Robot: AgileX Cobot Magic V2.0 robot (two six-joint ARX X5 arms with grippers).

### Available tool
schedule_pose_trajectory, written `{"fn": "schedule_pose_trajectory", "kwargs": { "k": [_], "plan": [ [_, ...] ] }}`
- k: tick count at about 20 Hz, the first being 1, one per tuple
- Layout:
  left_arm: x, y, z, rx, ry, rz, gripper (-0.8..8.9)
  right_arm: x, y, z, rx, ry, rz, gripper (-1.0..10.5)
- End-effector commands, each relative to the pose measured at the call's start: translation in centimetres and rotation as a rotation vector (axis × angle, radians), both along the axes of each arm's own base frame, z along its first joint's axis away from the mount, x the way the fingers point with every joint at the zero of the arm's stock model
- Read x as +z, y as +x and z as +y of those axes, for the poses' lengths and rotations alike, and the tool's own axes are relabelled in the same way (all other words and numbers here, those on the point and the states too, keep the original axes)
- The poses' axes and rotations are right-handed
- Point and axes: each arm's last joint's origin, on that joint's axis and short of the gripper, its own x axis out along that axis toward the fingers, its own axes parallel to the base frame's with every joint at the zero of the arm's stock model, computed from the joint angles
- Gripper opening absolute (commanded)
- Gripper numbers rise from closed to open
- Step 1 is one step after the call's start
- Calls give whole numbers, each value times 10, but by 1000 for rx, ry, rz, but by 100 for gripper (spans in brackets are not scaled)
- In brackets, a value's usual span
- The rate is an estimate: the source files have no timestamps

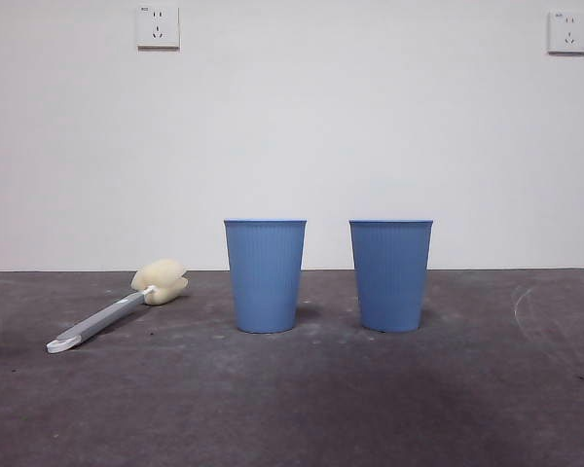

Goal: Pick up the cup brush,pick up the cup,insert the brush into the cup,clean the cup,put the cup brush back,put the cup back to the fixed position on the table

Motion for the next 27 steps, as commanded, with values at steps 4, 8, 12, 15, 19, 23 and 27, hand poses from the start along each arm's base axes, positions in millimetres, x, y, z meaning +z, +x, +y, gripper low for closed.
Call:
{"fn": "schedule_pose_trajectory", "kwargs": {
  "k": [4,8,12,15,19,23,27],
  "plan": [
    [21,-10,-7,-249,42,50,-7,25,9,3,231,-94,160,-11],
    [31,-16,-10,-311,45,61,-7,38,15,4,279,-91,214,-11],
    [31,-16,-11,-322,45,68,-5,47,15,4,303,-83,204,-10],
    [31,-14,-11,-336,36,71,104,47,15,4,303,-83,202,63],
    [31,-8,-12,-347,24,80,653,48,15,5,318,-61,204,579],
    [27,4,-12,-338,27,113,653,47,17,5,318,-58,214,567],
    [21,34,-11,-239,107,131,650,45,24,4,320,-52,241,567]
  ]
}}
